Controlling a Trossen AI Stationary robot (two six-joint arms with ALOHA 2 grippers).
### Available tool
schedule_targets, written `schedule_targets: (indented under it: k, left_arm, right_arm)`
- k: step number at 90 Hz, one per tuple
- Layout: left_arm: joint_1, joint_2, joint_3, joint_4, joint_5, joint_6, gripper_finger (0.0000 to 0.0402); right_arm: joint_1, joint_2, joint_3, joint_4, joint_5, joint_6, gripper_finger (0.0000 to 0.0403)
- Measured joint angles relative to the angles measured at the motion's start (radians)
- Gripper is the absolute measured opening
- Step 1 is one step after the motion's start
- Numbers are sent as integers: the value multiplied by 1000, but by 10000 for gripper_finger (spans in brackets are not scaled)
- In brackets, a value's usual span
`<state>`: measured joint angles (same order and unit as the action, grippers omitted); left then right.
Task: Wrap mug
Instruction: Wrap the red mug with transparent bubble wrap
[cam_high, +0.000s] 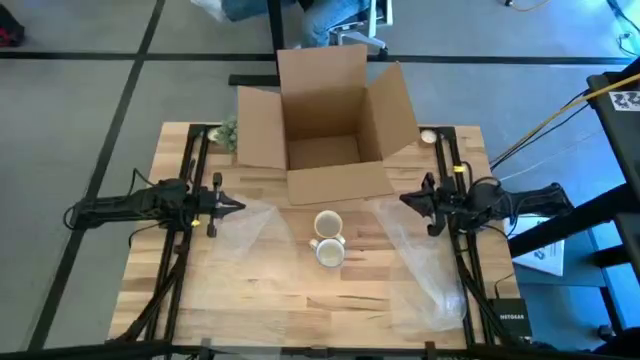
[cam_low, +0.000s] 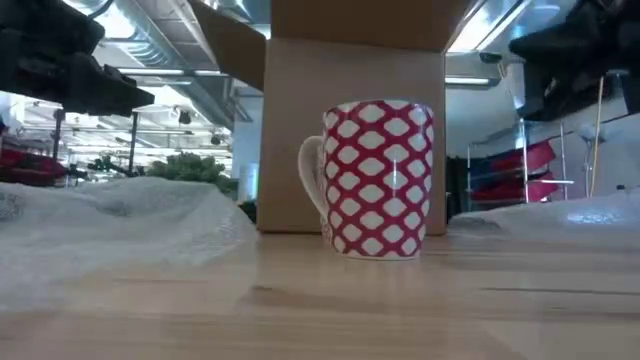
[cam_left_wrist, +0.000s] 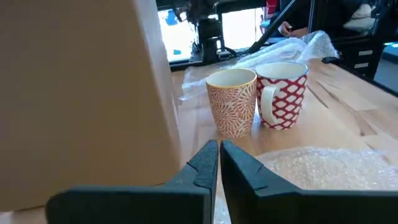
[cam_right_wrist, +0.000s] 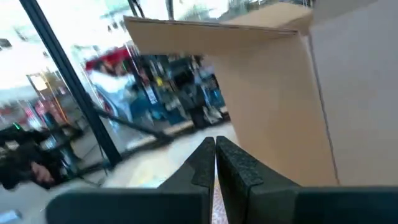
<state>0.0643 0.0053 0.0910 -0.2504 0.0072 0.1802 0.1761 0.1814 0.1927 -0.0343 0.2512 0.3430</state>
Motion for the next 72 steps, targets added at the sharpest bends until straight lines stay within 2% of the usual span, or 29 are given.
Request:
schedule_targets:
  k: [14,35,60,66,72]
  left_arm:
    - [0,0,-1,5,-3,1,1]
    - [0,0,-1,5,-4,2,1]
    - [0,0,-1,5,-4,2,1]
    - [0,0,-1,5,-4,2,1]
    - [0,0,-1,5,-4,1,1]
  right_arm:
    - [0,235,170,-222,5,19,1]
    - [0,573,440,-626,-69,102,1]
    - [1,872,479,-722,-248,271,1]
    - [1,920,479,-742,-335,328,4]
    - [2,950,479,-733,-473,361,17]
